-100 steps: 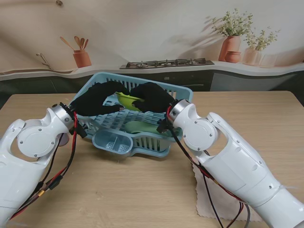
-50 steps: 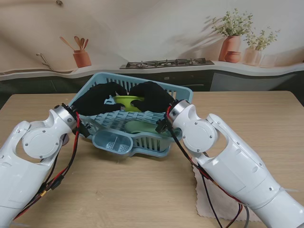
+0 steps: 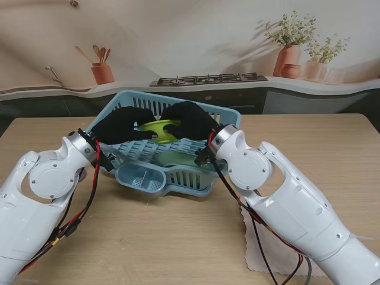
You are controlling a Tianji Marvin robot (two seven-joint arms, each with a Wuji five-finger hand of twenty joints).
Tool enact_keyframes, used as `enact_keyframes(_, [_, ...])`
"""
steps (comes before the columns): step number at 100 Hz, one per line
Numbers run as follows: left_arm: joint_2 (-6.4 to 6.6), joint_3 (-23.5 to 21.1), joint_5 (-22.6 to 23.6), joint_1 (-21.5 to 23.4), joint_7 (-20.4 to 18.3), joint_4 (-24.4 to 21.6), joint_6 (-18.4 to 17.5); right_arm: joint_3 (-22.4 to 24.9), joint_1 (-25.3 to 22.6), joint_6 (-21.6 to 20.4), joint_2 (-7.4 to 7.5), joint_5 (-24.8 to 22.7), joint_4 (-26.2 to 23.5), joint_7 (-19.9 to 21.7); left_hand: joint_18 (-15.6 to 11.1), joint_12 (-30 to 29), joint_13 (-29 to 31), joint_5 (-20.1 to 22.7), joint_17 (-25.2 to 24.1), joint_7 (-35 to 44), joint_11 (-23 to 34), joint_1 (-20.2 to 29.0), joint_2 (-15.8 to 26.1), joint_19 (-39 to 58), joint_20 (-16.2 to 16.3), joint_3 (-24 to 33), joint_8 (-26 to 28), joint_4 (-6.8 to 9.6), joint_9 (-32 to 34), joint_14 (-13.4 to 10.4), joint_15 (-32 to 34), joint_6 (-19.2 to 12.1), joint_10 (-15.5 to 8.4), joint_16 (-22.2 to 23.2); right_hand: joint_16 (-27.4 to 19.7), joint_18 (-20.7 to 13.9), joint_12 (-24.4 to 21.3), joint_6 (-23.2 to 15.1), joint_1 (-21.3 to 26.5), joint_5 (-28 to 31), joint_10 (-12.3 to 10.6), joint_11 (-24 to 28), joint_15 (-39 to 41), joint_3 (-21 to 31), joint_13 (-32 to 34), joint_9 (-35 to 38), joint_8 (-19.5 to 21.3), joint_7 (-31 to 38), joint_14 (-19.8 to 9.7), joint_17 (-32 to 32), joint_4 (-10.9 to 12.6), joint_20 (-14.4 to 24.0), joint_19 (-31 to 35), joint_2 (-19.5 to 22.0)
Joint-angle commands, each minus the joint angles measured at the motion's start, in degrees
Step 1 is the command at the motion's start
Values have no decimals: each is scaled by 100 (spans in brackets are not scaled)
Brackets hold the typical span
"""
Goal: Clear dishes and wipe the table
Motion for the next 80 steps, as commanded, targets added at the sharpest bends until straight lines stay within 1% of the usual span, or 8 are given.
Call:
enact_keyframes(1, [-25, -25, 11, -10, -15, 20, -12, 8, 0, -72, -26, 0, -70, 74, 262, -66, 929, 155, 190, 75, 198, 879, 224, 317, 225, 1081, 112, 40, 186, 674, 1272, 117, 321, 440, 39, -198, 31, -780, 693, 430, -262, 15, 65, 611, 89, 16, 60, 595, 79, 286, 366, 147, 562, 528])
enact_keyframes(41, [-38, -146, 102, 99, 161, 5, -303, 74, -36, -189, 16, -83, -32, 144, 365, 122, 1608, 436, 750, 504, 613, 81, -157, 704, 366, 2318, 741, -448, 671, 536, 1681, -40, 126, 667, -241, -637, -147, -1175, 478, -212, -623, -80, -326, -126, -574, -537, 93, 375, -410, -771, 473, 134, 197, 920])
enact_keyframes(52, [-35, -172, 130, 116, 182, 10, -384, 111, -30, -303, 47, -172, -1, 196, 351, 111, 1673, 433, 796, 644, 666, -71, -193, 739, 356, 2511, 676, -537, 714, 509, 1696, -63, 81, 673, -375, -688, -211, -1204, 210, -879, -704, -57, -485, -964, -900, -873, -397, 1065, -565, -1231, 443, 222, 48, 646])
enact_keyframes(62, [-25, -200, 143, 129, 162, 7, -441, 161, -44, -391, 74, -210, 5, 249, 365, 113, 1707, 440, 811, 687, 683, -104, -195, 740, 353, 2525, 674, -554, 740, 505, 1700, -71, 58, 672, -475, -856, -289, -1224, -77, -1212, -778, -30, -690, -1525, -1274, -1275, -516, 951, -685, -1631, 495, 172, -150, 658])
enact_keyframes(67, [-25, -213, 157, 132, 172, 14, -476, 191, -55, -435, 90, -247, 6, 274, 364, 116, 1720, 438, 829, 709, 693, -113, -192, 745, 353, 2534, 677, -559, 749, 494, 1705, -74, 57, 672, -571, -930, -393, -1256, -599, -1268, -849, -56, -875, -1454, -1533, -1508, -202, 340, -792, -1908, 553, 151, -315, 693])
enact_keyframes(69, [-24, -219, 160, 136, 173, 13, -484, 202, -58, -453, 95, -255, 7, 287, 363, 116, 1721, 440, 831, 715, 695, -114, -194, 746, 352, 2537, 676, -561, 747, 493, 1705, -74, 56, 672, -611, -985, -429, -1257, -899, -1283, -874, -106, -980, -1334, -1663, -1611, -63, 39, -823, -2024, 688, 129, -395, 693])
enact_keyframes(73, [-25, -232, 170, 145, 185, 14, -506, 224, -70, -475, 105, -245, 2, 316, 361, 119, 1727, 445, 834, 729, 703, -125, -200, 747, 351, 2542, 671, -566, 753, 490, 1708, -78, 50, 673, -673, -1079, -515, -1269, -1281, -1368, -908, -216, -1155, -1162, -1907, -1824, 655, -549, -875, -2230, 1015, 113, -528, 657])
enact_keyframes(80, [-28, -260, 201, 161, 223, 19, -557, 269, -91, -514, 124, -254, -8, 359, 362, 119, 1732, 457, 837, 750, 711, -144, -217, 749, 348, 2573, 652, -574, 769, 489, 1712, -89, 46, 676, -734, -1140, -574, -1297, -1694, -1658, -955, -354, -1324, -1153, -2243, -2105, 756, -718, -931, -2490, 1028, 90, -659, 547])
